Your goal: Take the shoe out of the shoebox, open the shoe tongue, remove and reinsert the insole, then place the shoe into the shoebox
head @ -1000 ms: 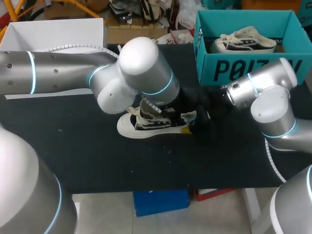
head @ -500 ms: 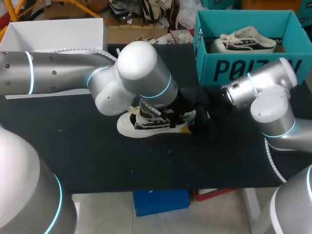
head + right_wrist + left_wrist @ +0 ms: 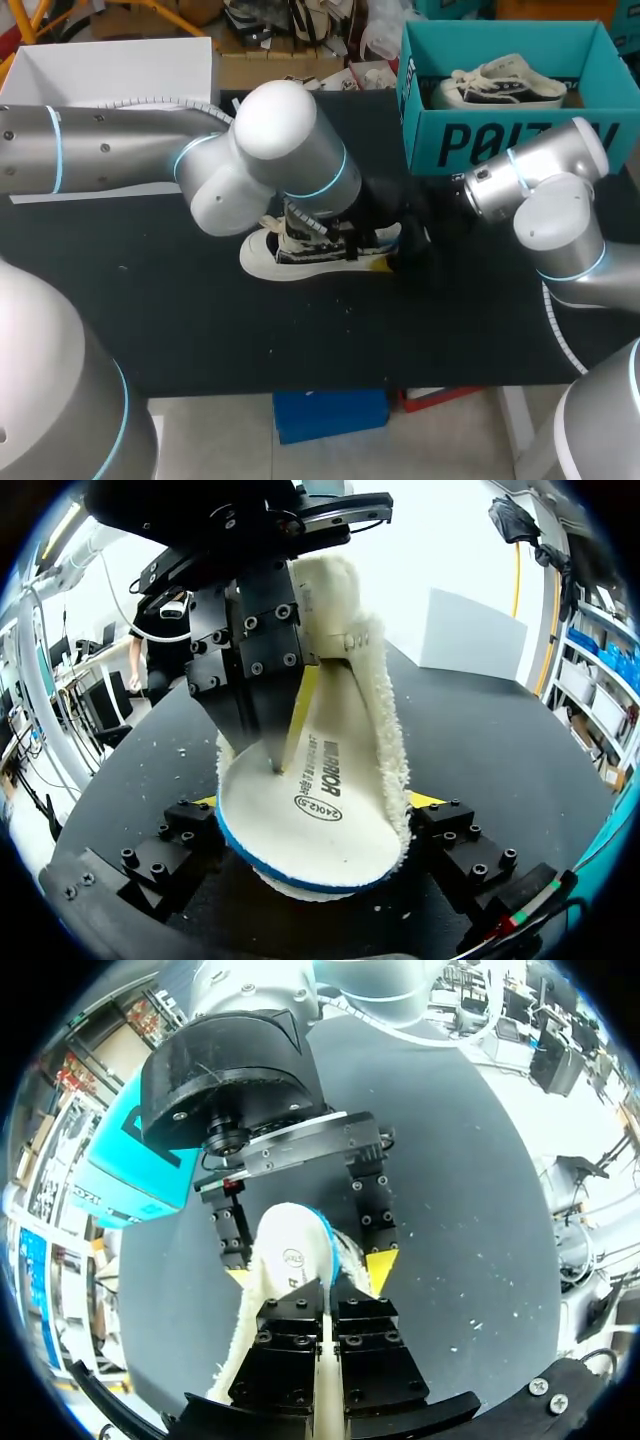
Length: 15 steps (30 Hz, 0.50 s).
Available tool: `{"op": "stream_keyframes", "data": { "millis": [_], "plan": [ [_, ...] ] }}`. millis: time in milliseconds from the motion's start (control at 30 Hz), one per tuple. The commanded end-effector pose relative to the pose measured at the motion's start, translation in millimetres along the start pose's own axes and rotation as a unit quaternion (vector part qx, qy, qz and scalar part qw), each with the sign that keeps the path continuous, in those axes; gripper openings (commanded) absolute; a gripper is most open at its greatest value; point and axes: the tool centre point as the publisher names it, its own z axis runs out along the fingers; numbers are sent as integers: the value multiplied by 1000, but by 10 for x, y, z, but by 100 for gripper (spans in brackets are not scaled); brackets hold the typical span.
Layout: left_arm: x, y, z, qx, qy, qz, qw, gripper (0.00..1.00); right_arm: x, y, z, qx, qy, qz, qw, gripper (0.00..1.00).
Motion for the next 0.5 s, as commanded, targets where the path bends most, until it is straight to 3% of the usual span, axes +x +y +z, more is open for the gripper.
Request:
{"op": "stream_keyframes", "data": {
  "millis": [33, 500],
  "plan": [
    [-16, 101, -88, 20, 12, 4, 1000, 0, 19, -12, 23, 2, -1, 0, 1000, 0],
    [215, 102, -432, 96, 47, 29, 994, 0, 19, -12, 23, 2, -1, 0, 1000, 0]
  ]
}}
